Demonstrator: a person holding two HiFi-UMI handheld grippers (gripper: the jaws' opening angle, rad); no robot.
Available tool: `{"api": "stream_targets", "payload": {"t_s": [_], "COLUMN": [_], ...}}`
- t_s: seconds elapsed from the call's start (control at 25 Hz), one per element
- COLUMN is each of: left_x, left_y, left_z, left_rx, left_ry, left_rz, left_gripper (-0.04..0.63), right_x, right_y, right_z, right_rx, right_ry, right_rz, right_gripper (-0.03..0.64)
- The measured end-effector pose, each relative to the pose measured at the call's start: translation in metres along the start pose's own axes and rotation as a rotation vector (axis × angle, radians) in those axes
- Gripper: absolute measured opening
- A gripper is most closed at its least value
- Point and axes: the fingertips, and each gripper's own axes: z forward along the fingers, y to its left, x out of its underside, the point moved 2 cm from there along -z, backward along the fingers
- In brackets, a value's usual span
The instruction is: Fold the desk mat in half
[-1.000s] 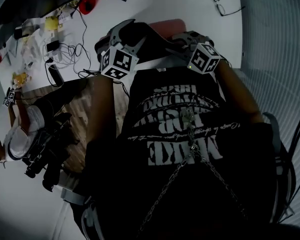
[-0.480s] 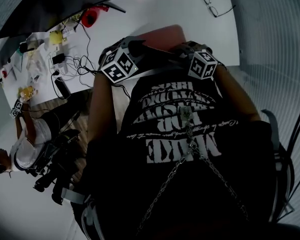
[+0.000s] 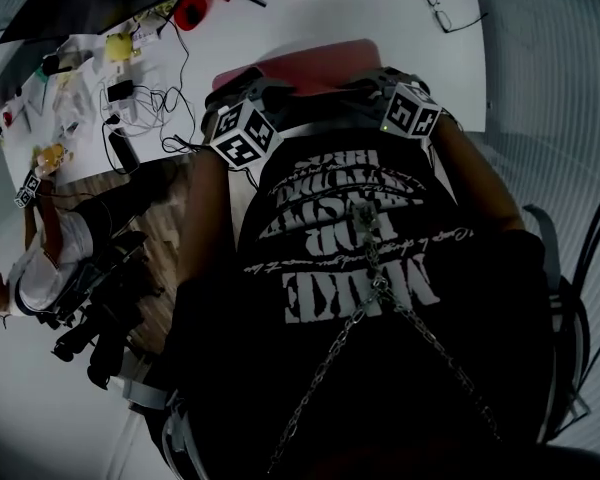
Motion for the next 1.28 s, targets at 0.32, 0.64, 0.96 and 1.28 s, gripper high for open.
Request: {"api": "stream_targets", "payload": {"t_s": [0.32,0.64,0.96,1.28], "left_x": [0.003,0.042,0.076,0.03], "left_y": [-0.01,-0.017,-0.022,0.054], "left_z": [-0.052,-0.129,-0.173,-0.287], "left_rx": [-0.068,-0.212,-0.312,-0.43], "left_ry": [0.014,0.036,-0.084,-0.315], "left_rz": [-0.01,-0.122,-0.188,0.113], "left_gripper": [0.025,0.025,0.025,0.025], "right_x": [0.019,0.068,0.006,-0.14], "right_y": [-0.012,-0.068,-0.078,-0.08], "right_z": [0.003,0.012,0.015,-0.093], "right_rx": [-0.101,0.033,0.254,0.671], "right_ry": [0.103,0.344,0.319,0.271], "right_rz": [-0.13,-0.276,-0.158,-0.159], "right_gripper": [0.107,0.109,0.02,0.02]}}
